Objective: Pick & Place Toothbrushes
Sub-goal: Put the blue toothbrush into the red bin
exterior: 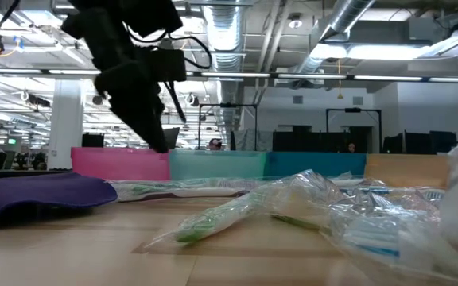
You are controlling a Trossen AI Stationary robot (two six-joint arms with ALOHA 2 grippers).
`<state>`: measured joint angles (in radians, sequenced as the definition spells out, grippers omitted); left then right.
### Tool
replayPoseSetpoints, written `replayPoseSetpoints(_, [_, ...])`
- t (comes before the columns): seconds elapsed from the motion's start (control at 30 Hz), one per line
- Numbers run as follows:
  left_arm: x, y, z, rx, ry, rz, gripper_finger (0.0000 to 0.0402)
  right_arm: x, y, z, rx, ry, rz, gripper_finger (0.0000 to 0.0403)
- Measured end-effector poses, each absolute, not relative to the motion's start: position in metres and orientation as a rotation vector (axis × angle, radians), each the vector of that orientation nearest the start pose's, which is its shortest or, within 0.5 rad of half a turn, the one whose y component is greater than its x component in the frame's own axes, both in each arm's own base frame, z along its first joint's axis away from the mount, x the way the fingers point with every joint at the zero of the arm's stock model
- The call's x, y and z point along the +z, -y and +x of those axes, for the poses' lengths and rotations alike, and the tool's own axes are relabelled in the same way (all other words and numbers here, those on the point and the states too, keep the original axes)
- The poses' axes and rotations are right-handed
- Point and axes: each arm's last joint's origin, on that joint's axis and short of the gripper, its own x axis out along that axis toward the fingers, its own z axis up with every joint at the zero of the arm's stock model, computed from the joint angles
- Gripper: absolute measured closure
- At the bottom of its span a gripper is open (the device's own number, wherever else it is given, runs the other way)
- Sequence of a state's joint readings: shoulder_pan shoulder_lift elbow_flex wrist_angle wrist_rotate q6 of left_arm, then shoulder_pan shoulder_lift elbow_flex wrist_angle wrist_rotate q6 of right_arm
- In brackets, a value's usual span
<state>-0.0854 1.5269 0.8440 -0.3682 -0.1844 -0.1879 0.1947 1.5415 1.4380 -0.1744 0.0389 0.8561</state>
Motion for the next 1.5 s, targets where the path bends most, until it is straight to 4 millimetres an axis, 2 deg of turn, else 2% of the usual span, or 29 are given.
replayPoseSetpoints(0.3, [0.175, -0.012, 0.285, 0.174, -1.018, -0.058, 0.0175, 0.377, -0.068, 0.349, 0.037, -0.304, 0.82, 0.0233])
replayPoseSetpoints(0.43, [0.175, -0.019, 0.284, 0.183, -1.017, -0.079, 0.0175, 0.379, -0.068, 0.35, 0.044, -0.288, 0.823, 0.0234])
replayPoseSetpoints(0.73, [0.172, -0.021, 0.283, 0.18, -1.019, -0.067, 0.0175, 0.379, -0.068, 0.35, 0.045, -0.287, 0.818, 0.0233])
replayPoseSetpoints(1.1, [0.141, -0.023, 0.259, 0.279, -1.106, -0.118, 0.0175, 0.379, -0.067, 0.35, 0.045, -0.286, 0.805, 0.0232])
replayPoseSetpoints(1.5, [0.14, -0.033, 0.259, 0.315, -1.07, -0.138, 0.0175, 0.38, -0.065, 0.351, 0.046, -0.269, 0.809, 0.0232])
